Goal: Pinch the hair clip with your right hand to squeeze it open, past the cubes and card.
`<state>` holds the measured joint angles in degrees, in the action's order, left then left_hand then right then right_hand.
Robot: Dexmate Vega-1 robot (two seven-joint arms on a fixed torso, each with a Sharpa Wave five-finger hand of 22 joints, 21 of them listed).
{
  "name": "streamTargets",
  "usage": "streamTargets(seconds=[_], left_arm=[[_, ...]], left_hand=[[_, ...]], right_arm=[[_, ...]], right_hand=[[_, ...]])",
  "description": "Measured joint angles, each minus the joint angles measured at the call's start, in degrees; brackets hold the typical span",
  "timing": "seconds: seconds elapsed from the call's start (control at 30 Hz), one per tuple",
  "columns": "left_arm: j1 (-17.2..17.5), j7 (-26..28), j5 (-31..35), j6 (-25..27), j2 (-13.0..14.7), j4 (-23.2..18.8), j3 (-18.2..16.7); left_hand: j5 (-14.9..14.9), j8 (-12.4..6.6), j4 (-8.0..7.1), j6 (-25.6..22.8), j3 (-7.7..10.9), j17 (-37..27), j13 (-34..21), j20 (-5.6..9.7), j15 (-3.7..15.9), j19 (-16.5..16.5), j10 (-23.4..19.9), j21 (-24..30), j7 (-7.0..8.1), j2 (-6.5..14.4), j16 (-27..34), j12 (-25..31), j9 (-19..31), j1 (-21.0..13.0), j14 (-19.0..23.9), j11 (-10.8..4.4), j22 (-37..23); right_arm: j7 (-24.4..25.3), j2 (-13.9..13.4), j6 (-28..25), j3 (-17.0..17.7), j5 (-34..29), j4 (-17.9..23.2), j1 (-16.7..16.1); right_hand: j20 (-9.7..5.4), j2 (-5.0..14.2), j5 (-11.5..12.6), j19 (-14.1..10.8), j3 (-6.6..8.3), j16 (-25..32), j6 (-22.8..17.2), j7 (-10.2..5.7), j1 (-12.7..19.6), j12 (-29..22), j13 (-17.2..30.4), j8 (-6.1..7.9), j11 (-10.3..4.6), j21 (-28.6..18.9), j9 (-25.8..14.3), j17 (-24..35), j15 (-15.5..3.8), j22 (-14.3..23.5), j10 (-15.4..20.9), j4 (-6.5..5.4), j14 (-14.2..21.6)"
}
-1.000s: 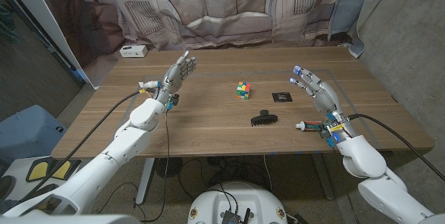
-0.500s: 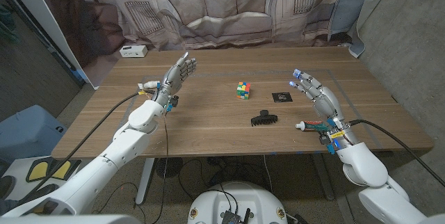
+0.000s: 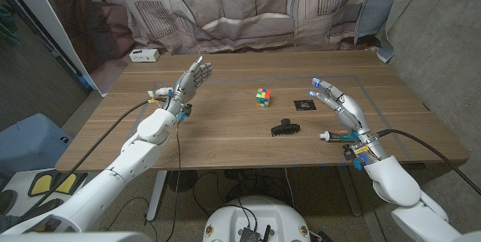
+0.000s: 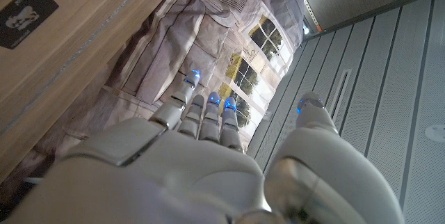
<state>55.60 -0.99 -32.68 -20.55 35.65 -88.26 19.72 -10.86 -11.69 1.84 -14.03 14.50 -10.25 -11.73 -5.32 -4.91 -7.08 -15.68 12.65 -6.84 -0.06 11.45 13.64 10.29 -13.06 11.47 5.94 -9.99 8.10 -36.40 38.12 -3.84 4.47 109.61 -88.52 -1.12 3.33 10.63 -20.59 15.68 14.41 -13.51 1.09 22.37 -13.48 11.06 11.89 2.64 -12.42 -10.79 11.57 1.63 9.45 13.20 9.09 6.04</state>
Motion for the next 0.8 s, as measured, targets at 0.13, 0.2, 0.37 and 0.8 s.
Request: streamTargets(seconds=[0.13,0.2,0.37,0.8], left_arm=[[-0.2,-0.4,0.0,-0.2,0.1,0.1,0.0],[-0.3,-0.5,0.0,-0.2,0.1,0.1,0.0],[-0.4,-0.8,0.0,-0.3,0.2,0.1,0.0],[-0.4,-1.3,-0.2,-0.8,0.3,0.3,-0.2]], left_hand=[[0.0,0.0,0.0,0.0,0.0,0.0,0.0,0.0,0.0,0.0,-0.1,-0.4,0.0,0.0,0.0,0.0,0.0,0.0,0.0,0.09,0.0],[0.0,0.0,0.0,0.0,0.0,0.0,0.0,0.0,0.0,0.0,-0.1,-0.4,-0.04,0.0,0.0,0.0,0.0,0.0,0.0,0.09,0.0],[0.0,0.0,0.0,-0.3,0.0,0.0,0.0,0.0,0.0,0.0,-0.1,-0.4,-0.32,0.0,0.0,-0.4,0.0,0.0,0.0,0.09,0.0],[0.0,0.26,0.0,-0.3,0.0,0.0,0.2,0.0,0.0,0.0,-0.1,-0.4,-0.32,0.3,-0.2,-0.4,0.0,-0.3,0.0,0.09,0.0]], right_arm=[[0.9,0.3,-0.7,0.5,-2.6,0.5,-0.3],[1.5,0.5,-1.3,0.7,-4.3,0.8,-0.4],[3.0,0.8,-2.8,1.5,-8.6,1.8,-0.9],[7.5,1.0,-8.9,3.1,-21.6,5.6,-2.4]], right_hand=[[-0.32,0.01,0.0,-0.3,0.0,0.0,0.0,0.01,0.0,0.0,0.0,0.0,-0.31,0.0,0.0,0.0,0.0,0.0,0.3,0.0,0.0],[-0.31,0.21,0.0,-0.3,0.0,0.0,0.0,-0.01,0.2,0.4,0.0,0.0,-0.3,0.0,0.0,0.0,0.0,0.0,0.3,0.0,0.0],[-0.01,0.08,0.0,-0.6,0.0,0.0,0.3,-0.3,0.5,0.5,0.0,0.0,-0.62,0.4,0.0,0.0,0.0,0.0,0.0,0.0,0.0],[-0.01,0.15,0.0,-0.6,0.17,-0.2,0.6,-0.6,1.0,0.7,0.0,-0.24,-0.92,0.4,0.0,0.0,0.0,0.0,-0.3,0.17,0.0]])
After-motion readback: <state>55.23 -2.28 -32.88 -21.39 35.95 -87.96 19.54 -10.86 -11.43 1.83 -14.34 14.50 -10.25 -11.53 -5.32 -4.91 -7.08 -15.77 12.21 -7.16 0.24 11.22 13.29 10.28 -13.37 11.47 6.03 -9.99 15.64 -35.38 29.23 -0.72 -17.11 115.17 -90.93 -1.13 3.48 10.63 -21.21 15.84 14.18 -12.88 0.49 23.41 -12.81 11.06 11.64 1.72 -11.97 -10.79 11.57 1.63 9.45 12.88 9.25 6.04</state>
